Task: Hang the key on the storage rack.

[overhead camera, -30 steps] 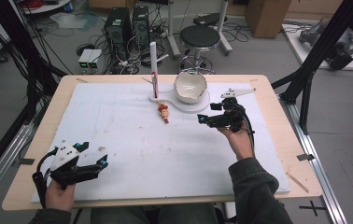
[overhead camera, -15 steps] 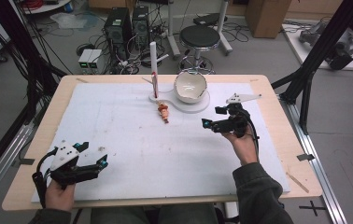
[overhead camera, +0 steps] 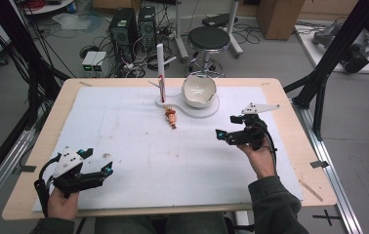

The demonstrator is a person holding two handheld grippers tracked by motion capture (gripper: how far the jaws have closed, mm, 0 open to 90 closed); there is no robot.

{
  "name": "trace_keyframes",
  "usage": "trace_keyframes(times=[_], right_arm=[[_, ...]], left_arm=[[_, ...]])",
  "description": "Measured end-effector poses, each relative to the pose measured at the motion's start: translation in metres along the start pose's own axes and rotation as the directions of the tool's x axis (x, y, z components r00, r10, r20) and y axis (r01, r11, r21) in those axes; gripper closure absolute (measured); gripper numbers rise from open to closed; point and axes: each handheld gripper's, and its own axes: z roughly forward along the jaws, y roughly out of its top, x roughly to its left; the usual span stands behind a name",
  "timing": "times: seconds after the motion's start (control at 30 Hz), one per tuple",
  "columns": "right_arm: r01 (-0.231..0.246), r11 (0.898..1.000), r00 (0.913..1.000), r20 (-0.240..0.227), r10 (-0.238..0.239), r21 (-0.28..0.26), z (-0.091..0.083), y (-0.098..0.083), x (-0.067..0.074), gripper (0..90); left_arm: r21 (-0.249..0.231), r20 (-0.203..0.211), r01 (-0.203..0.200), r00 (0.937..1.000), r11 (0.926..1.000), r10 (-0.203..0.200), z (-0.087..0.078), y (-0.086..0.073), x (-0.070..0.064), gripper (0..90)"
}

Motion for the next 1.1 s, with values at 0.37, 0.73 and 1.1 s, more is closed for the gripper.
trace_keyframes(times=[0.37, 0.73, 1.1], right_arm=[[-0.002, 1.0, 0.9999, 0.016, 0.002, -0.01, -0.01, -0.015, -0.001, 11.9], [0.001, 1.0, 0.9998, 0.021, -0.001, -0.014, -0.019, -0.023, -0.002, 11.9], [-0.03, 0.999, 0.9995, 0.006, 0.03, -0.028, -0.027, -0.038, -0.004, 11.8]], left_arm=[[0.008, 0.007, 0.0, 1.0, 1.0, 0.0, 0.001, 0.0, 0.0, 20.2], [0.012, 0.006, 0.002, 1.0, 0.9999, -0.003, 0.001, -0.001, 0.001, 20.2], [0.012, 0.01, 0.007, 0.9999, 0.9999, -0.007, 0.002, -0.001, 0.0, 20.2]])
